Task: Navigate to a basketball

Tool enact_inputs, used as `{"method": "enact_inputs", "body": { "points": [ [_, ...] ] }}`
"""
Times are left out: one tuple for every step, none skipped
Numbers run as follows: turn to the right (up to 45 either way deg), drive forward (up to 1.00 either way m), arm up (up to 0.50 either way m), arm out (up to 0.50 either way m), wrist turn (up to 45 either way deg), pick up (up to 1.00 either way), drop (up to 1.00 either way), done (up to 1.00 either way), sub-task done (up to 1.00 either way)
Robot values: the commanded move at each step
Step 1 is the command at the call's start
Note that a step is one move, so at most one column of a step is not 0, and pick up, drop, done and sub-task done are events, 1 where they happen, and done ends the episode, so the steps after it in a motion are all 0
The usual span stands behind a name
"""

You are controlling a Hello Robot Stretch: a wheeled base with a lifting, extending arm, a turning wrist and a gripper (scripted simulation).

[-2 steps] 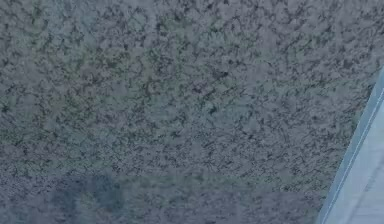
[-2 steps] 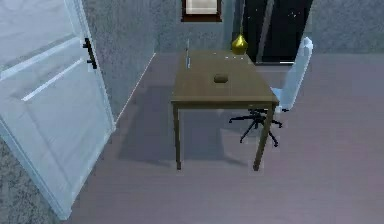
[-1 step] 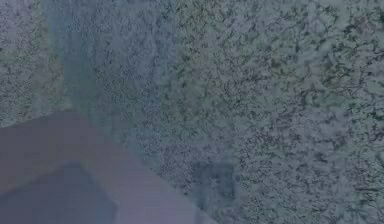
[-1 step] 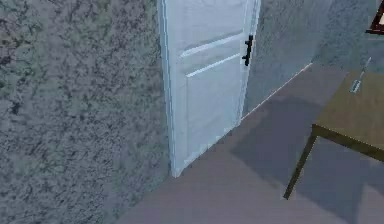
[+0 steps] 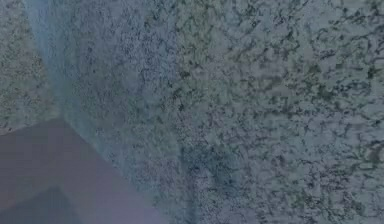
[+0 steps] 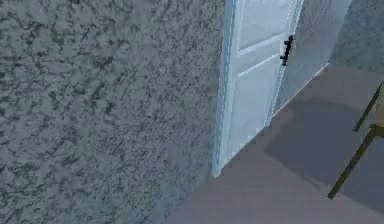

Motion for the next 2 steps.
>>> {"method": "enact_inputs", "body": {
  "points": [
    [-45.0, 0.0, 0.0, 0.0, 0.0, 0.0, 0.0, 0.0, 0.0],
    [0.0, 1.0, 0.0, 0.0, 0.0, 0.0, 0.0, 0.0, 0.0]
  ]
}}
